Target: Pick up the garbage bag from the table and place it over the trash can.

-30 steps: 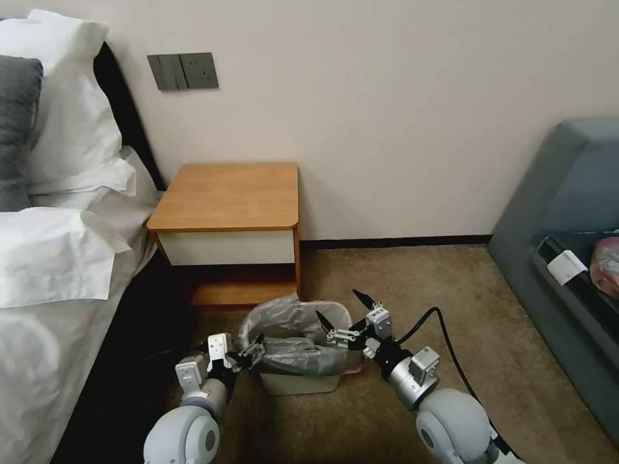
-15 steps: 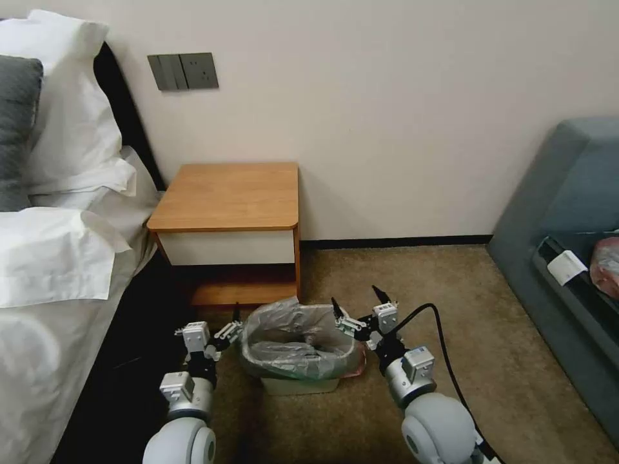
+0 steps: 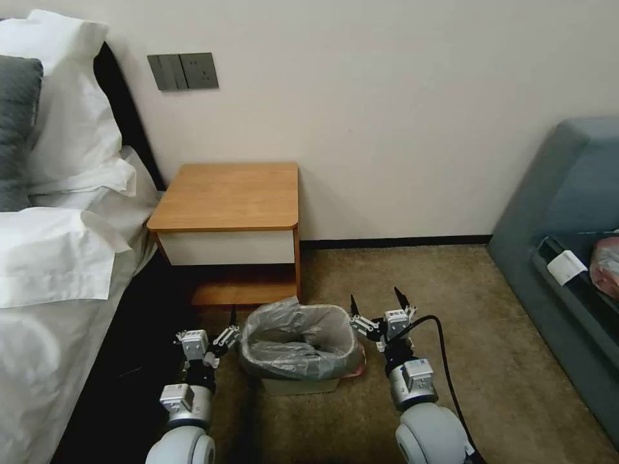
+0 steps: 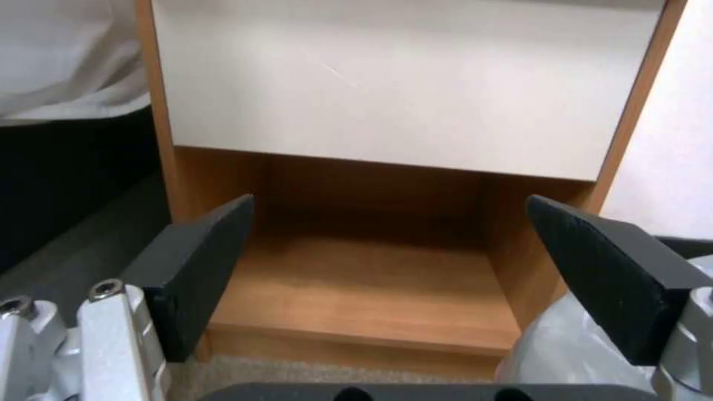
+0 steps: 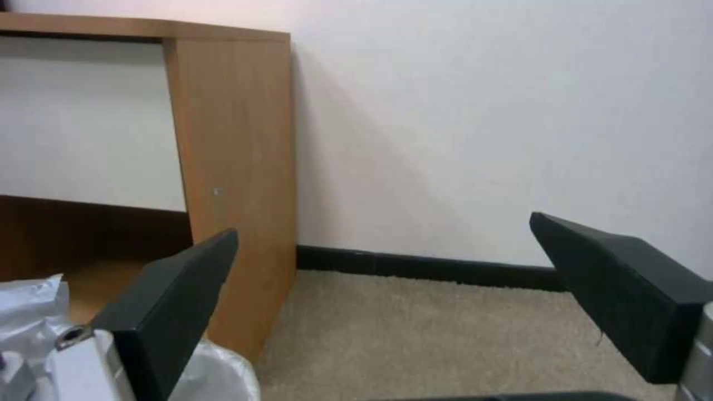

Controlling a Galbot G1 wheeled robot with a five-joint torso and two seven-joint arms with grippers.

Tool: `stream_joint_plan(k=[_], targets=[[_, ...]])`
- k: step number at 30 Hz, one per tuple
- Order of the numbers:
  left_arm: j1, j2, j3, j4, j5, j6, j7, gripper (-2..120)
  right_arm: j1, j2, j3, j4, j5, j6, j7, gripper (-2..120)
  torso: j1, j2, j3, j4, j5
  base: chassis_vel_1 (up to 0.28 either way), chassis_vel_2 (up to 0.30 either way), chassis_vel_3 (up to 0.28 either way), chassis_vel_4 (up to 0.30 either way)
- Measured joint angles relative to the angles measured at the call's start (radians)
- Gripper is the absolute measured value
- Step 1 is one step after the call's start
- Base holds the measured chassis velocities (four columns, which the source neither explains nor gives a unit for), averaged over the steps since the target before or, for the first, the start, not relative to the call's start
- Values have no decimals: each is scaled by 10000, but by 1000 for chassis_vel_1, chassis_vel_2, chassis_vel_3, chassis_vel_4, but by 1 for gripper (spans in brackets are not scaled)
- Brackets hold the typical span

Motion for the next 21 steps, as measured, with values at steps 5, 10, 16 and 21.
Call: stream_joint_plan(k=[5, 10, 16, 21], targets=[[1, 2, 2, -10, -7, 28, 0, 93, 0, -3, 1, 0, 6, 0, -15, 100, 0, 0, 0, 0, 0, 0, 0, 0, 0], [1, 4, 4, -24, -16, 60, 0, 93, 2, -11, 0, 1, 20, 0, -38, 100, 0, 0, 0, 0, 0, 0, 0, 0, 0], [0, 4, 5, -27, -19, 73, -1, 93, 5, -14, 0, 1, 27, -5, -46, 100, 0, 0, 0, 0, 0, 0, 0, 0, 0], [-1, 4, 5, -32, -23, 84, 0, 93, 8, -18, -1, 3, 35, -9, -50, 100, 0, 0, 0, 0, 0, 0, 0, 0, 0]])
